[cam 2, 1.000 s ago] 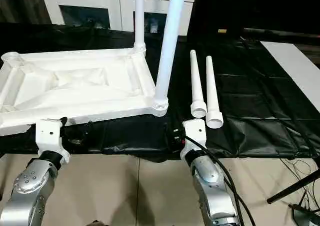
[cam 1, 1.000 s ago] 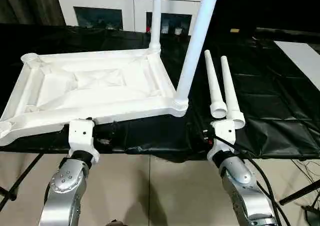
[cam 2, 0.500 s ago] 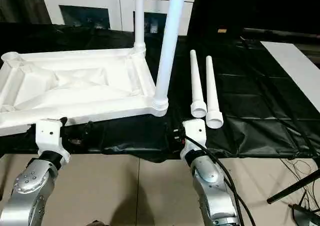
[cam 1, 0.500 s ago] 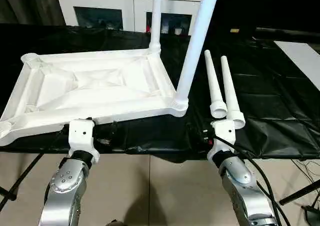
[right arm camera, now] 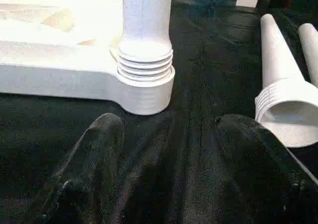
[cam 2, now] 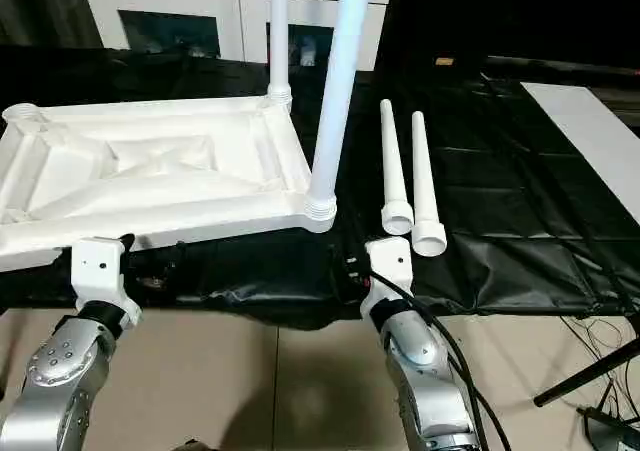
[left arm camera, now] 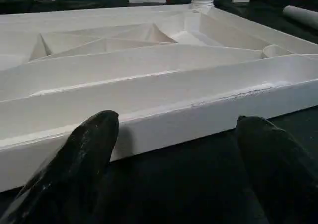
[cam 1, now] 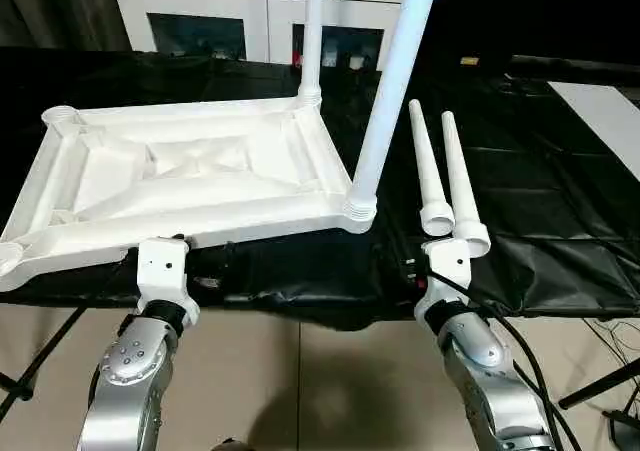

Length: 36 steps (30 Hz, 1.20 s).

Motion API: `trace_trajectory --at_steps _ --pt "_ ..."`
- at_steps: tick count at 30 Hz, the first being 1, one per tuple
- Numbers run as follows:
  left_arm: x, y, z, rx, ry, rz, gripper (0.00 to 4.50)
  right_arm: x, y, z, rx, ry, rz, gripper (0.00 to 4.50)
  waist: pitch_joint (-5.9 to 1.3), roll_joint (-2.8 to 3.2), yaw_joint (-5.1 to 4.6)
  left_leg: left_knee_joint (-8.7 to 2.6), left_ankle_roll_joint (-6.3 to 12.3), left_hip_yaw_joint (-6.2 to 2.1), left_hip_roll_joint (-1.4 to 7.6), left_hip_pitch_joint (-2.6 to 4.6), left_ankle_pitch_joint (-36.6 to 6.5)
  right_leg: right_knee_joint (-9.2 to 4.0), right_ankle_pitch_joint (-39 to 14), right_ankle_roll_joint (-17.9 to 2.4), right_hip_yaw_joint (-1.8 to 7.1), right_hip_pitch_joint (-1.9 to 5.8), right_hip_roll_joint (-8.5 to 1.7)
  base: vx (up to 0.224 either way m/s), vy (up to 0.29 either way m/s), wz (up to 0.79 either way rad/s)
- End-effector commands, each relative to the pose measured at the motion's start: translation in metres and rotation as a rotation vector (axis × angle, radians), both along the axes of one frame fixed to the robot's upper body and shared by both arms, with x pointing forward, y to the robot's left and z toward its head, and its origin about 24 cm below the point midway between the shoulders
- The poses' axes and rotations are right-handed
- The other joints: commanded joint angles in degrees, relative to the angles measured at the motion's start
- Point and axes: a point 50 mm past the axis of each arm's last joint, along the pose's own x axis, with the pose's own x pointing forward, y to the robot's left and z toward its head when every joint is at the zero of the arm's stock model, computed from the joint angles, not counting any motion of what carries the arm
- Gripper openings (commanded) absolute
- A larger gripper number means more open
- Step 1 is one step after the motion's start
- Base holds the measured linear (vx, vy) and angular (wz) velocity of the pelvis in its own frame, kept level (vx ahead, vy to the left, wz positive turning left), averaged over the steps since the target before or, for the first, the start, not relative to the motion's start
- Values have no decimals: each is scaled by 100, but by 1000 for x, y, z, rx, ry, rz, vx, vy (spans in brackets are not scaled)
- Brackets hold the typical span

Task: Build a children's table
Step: Rotate leg to tighten

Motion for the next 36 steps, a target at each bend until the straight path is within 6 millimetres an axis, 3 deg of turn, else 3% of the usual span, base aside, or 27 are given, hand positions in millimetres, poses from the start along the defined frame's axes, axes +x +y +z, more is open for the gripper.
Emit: trace_trajectory --at_steps 1,2,3,4,15,36 --pt "0 -2 -1 0 4 -13 419 2 -2 1 5 2 -9 332 -245 160 138 -347 -218 -338 -202 -79 -1495 -488 -1200 -541 291 302 -290 0 0 0" --pt "0 -2 -1 0 4 -13 419 2 -2 1 5 2 -9 332 -227 65 -26 -564 -197 -173 163 95 -2094 -531 -1381 -529 269 151 -324 0 0 0" --pt "0 -2 -1 0 4 -13 419 2 -2 1 5 2 -9 332 -239 100 -19 -535 -204 -157 119 79 -2152 -513 -1422 -562 260 177 -324 0 0 0" --pt "0 -2 -1 0 4 -13 419 2 -2 1 5 2 -9 332 -236 86 -9 -527 -164 -132 116 94 -2237 -546 -1506 -600 289 149 -342 0 0 0" --pt "0 -2 -1 0 4 -13 419 2 -2 1 5 2 -9 332 -249 80 -4 -513 -82 -109 112 68 -2019 -528 -1369 -614 311 167 -345 0 0 0" --pt "0 -2 -1 0 4 -13 419 2 -2 1 5 2 -9 332 -251 79 -1 -505 -65 -95 111 81 -2031 -534 -1440 -598 321 154 -341 0 0 0"
